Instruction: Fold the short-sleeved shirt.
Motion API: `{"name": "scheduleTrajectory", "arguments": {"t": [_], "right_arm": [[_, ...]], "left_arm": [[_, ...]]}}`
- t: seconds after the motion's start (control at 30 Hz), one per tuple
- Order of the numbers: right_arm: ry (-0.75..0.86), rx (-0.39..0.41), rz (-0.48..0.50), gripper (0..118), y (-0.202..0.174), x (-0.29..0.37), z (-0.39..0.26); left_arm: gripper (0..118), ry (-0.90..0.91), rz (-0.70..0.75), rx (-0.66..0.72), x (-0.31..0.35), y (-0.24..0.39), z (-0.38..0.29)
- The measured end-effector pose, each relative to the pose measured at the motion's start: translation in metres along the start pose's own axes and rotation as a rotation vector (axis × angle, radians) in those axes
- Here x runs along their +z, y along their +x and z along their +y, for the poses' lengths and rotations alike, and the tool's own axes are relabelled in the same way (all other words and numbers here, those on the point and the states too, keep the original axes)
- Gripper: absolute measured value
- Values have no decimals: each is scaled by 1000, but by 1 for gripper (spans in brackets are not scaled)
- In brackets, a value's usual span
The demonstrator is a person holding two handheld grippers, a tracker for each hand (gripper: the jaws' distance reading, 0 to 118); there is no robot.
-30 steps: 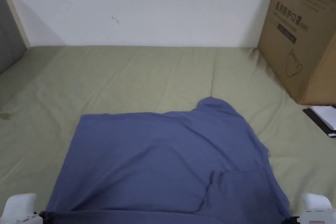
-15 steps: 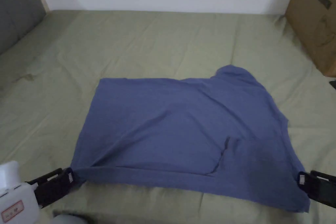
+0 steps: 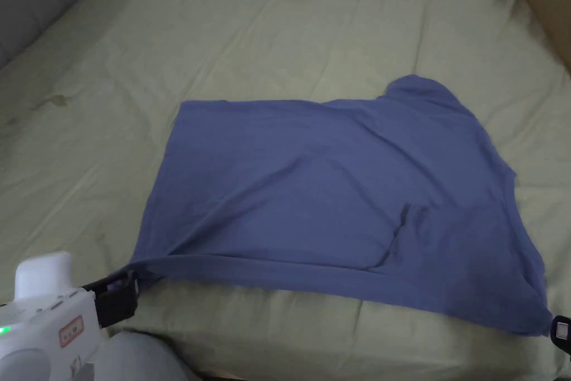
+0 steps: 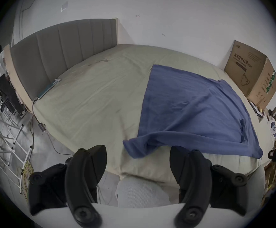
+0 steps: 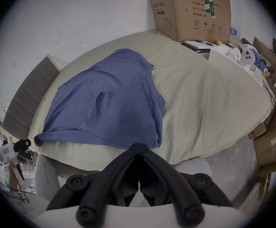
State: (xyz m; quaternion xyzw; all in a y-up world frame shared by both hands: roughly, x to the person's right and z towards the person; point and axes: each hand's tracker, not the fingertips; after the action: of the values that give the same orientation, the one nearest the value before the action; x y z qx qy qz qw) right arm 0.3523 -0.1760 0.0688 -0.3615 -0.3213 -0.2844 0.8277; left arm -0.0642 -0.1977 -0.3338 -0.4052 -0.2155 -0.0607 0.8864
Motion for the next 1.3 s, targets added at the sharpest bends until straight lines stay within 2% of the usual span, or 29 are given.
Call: {"name": "scheduleTrajectory", "arguments": {"t": [0.1, 0.13, 0.2, 0.27, 0.3, 0.33, 0.37, 0.4, 0.43, 0.47, 0.5, 0.67, 0.7, 0.73, 0.8, 0.83, 0.93, 1.3], "right_arm": [[-25, 15, -28, 0, 3, -9, -1], [-34, 21, -34, 0, 3, -12, -1], [-49, 22, -38, 0, 7, -18, -3], [-66, 26, -34, 2, 7, -22, -3], [-73, 34, -32, 21, 6, -26, -4], [-76, 40, -38, 46, 7, -29, -5], [-83, 52, -47, 46, 6, -33, -4], [-103, 75, -55, 56, 5, -37, -3], [-119, 91, -66, 56, 4, -41, -2], [-134, 110, -74, 84, 4, -47, -1], [-132, 123, -85, 99, 2, -50, 1], [-122, 222, -84, 94, 1, -71, 16], [-122, 216, -81, 86, 4, -79, 19], [-135, 200, -77, 69, 8, -86, 21], [-190, 120, -92, 20, 13, -96, 25], [-177, 112, -52, 15, 15, -95, 25], [-158, 147, -61, 10, 11, -84, 26], [-98, 191, -65, 10, -3, -48, 53]], "left_arm": [[78, -32, 2, 0, -22, 4, 6], [67, -47, -2, 5, -29, 5, 7], [0, -59, -22, 9, -36, 8, 7], [0, -78, -19, 12, -38, 19, 8], [0, -82, -27, 8, -40, 21, 6], [0, -103, -46, -5, -41, 23, 6], [0, -98, -40, -5, -37, 27, 8], [0, -81, -37, -4, -34, 29, 7], [0, -74, -41, 1, -31, 28, 8], [0, -77, -44, 10, -30, 28, 9], [0, -81, -39, 20, -30, 25, 11], [0, -94, -36, 29, -30, 18, 9], [0, -101, -39, 26, -31, 18, 8], [0, -106, -36, 23, -32, 19, 7], [0, -115, -31, 22, -32, 20, 7], [0, -115, -31, 23, -31, 21, 7], [0, -116, -25, 13, -29, 23, 9], [0, -103, -19, -31, -22, 27, 32]]}}
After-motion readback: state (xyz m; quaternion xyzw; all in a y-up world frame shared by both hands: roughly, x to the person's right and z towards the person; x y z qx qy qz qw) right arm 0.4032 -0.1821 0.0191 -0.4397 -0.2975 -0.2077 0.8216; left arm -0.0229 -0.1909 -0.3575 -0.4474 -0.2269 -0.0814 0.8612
